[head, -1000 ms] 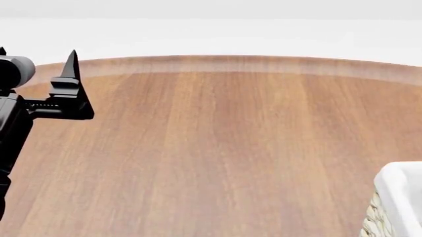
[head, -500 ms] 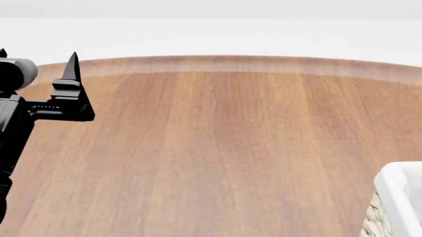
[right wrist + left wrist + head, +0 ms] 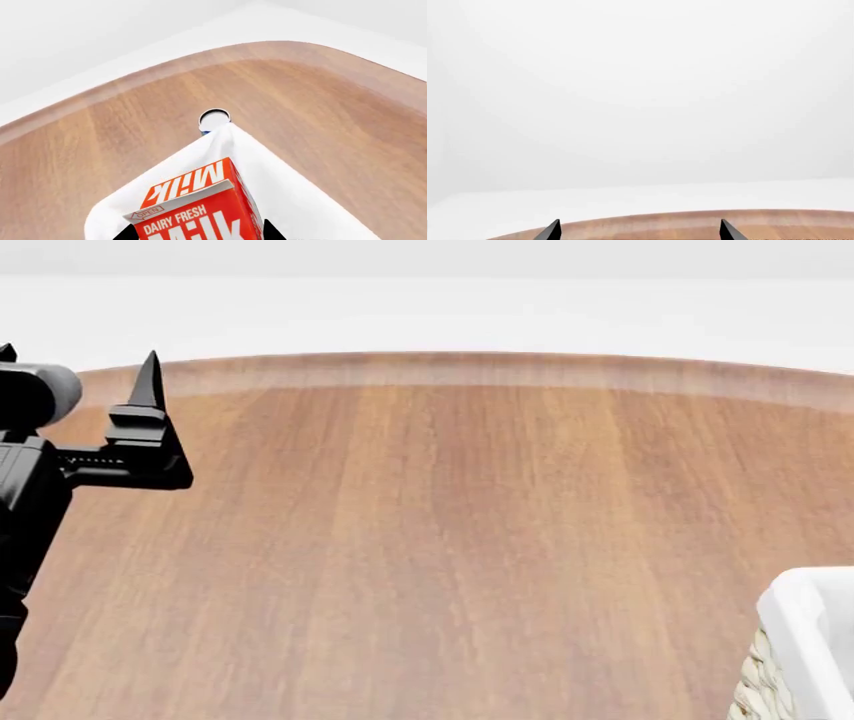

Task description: Pick the milk and place it in the basket.

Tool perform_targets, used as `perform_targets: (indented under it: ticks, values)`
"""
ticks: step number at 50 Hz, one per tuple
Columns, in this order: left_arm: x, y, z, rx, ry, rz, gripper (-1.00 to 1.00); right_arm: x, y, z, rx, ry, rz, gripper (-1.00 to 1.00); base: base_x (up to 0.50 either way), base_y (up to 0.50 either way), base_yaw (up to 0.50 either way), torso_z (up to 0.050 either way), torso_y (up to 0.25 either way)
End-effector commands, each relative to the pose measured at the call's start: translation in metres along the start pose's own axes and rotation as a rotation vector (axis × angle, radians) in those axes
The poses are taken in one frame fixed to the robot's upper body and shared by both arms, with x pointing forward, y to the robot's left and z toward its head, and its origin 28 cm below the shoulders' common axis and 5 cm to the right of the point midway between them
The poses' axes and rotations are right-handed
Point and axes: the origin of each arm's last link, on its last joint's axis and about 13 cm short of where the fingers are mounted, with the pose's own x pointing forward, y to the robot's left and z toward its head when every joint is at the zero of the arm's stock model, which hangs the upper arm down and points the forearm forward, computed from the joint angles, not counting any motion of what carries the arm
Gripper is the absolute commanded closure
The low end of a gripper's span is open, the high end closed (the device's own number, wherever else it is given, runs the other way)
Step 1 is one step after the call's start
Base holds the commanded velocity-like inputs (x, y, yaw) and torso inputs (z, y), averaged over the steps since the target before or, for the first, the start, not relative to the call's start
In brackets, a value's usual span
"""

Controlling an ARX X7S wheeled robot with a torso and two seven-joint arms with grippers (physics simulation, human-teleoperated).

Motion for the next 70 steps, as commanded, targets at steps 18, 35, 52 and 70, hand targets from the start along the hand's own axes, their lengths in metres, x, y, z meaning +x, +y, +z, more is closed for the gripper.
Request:
perform_targets:
  ticks: [18, 35, 52, 70]
  values:
    - [0.001, 0.002, -0.003, 0.006, 0.006, 0.009, -1.0, 0.03, -0.007, -0.021, 0.053, -0.002, 0.009, 1.0, 0.0, 0.0, 0.0, 0.001, 0.001]
    - [0.002, 0.003, -0.005, 0.007, 0.01, 0.01, -1.0, 0.041, -0.007, -0.035, 0.071, 0.099, 0.008, 1.0, 0.0, 0.0, 0.0, 0.001, 0.001]
    - [0.002, 0.003, -0.005, 0.007, 0.011, 0.011, -1.0, 0.037, -0.006, -0.03, 0.063, 0.08, 0.008, -1.0, 0.0, 0.0, 0.0, 0.0, 0.001]
    - [0.002, 0.003, -0.007, 0.008, 0.013, 0.011, -1.0, 0.021, 0.039, 0.005, -0.024, -0.074, 0.185, -1.0, 0.0, 0.0, 0.0, 0.0, 0.0]
